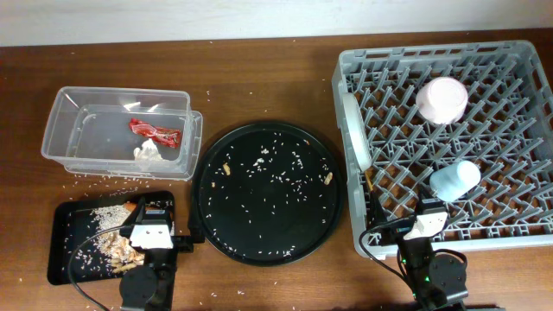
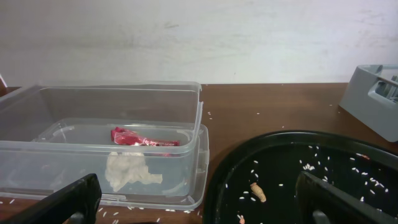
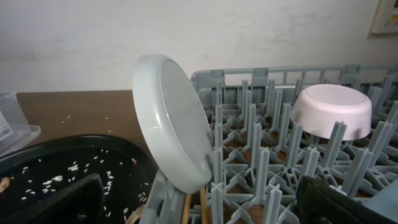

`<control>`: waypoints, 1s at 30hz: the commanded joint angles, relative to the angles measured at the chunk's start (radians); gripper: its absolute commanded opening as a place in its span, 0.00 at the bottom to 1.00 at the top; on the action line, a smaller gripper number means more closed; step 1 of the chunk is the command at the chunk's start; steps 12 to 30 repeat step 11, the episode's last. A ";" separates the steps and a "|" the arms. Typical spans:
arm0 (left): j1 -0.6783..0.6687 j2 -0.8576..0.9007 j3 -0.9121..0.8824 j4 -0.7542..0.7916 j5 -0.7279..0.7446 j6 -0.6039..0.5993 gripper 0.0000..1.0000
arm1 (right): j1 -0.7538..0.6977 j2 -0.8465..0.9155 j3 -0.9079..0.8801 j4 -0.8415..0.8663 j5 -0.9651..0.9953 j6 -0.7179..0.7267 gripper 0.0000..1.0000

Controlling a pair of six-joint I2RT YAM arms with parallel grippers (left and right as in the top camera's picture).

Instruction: Sort waste into correct bins and load items into the dishwasher rack

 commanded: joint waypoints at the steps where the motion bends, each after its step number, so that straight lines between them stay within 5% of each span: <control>1: 0.008 -0.010 -0.011 0.005 0.011 0.015 0.99 | -0.006 -0.006 -0.009 -0.002 -0.002 -0.007 0.98; 30: 0.008 -0.010 -0.011 0.005 0.011 0.015 0.99 | -0.006 -0.006 -0.009 -0.002 -0.002 -0.007 0.98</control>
